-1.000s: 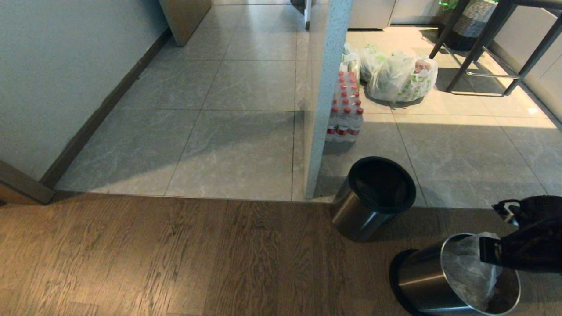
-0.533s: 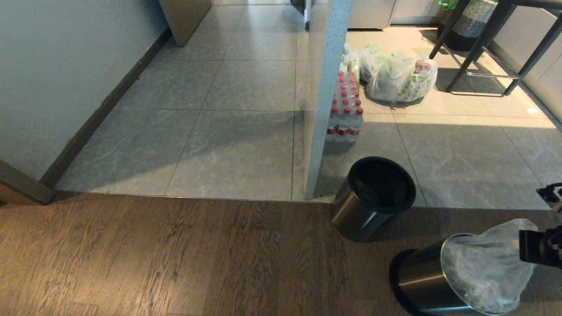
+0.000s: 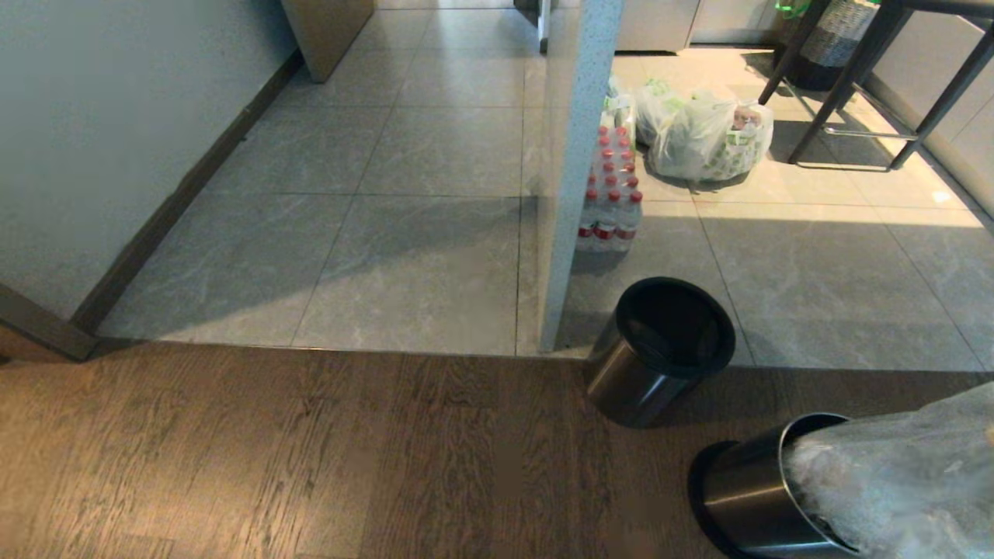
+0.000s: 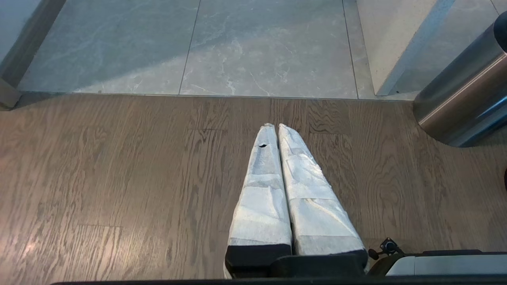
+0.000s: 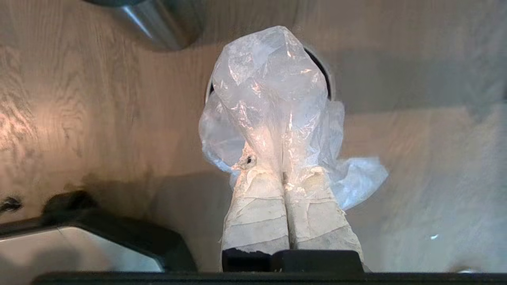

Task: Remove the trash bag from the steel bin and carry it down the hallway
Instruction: Pick up the trash bag

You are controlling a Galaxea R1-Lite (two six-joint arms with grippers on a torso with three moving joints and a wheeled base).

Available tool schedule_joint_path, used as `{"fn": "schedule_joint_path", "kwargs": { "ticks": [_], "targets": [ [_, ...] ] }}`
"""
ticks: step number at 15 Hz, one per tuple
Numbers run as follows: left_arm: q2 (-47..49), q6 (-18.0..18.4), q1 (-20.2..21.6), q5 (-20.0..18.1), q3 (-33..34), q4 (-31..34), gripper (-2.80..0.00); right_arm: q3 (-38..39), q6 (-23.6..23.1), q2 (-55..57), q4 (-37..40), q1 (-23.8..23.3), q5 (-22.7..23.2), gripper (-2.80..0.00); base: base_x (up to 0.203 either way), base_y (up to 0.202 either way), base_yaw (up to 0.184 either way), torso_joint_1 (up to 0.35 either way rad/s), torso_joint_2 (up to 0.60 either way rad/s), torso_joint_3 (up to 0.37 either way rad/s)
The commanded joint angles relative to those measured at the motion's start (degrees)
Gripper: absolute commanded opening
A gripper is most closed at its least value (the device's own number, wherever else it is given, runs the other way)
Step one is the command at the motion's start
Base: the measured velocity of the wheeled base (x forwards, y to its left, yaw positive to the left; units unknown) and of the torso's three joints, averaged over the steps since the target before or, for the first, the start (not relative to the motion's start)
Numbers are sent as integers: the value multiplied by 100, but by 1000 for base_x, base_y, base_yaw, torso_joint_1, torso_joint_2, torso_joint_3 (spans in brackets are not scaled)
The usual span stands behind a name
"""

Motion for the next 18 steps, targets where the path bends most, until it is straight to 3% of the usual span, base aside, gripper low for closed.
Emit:
{"fn": "schedule_joint_path", "kwargs": {
  "ticks": [1, 4, 8, 12, 18],
  "targets": [
    [7, -2, 2, 1, 18, -3, -280, 261, -60, -392, 487, 0, 11, -280, 0, 0, 0, 0, 0, 0],
    [7, -2, 2, 1, 18, -3, -280, 396, -25, -105, 1514, -4, 25, -280, 0, 0, 0, 0, 0, 0],
    [7, -3, 2, 1, 18, -3, -280, 336, 26, 643, 1474, 1, 113, -280, 0, 0, 0, 0, 0, 0],
    [7, -2, 2, 1, 18, -3, -280, 147, 152, 1714, 571, 1, 449, -280, 0, 0, 0, 0, 0, 0],
    [7, -2, 2, 1, 18, -3, -280, 49, 133, 2866, -661, -39, 457, -280, 0, 0, 0, 0, 0, 0]
  ]
}}
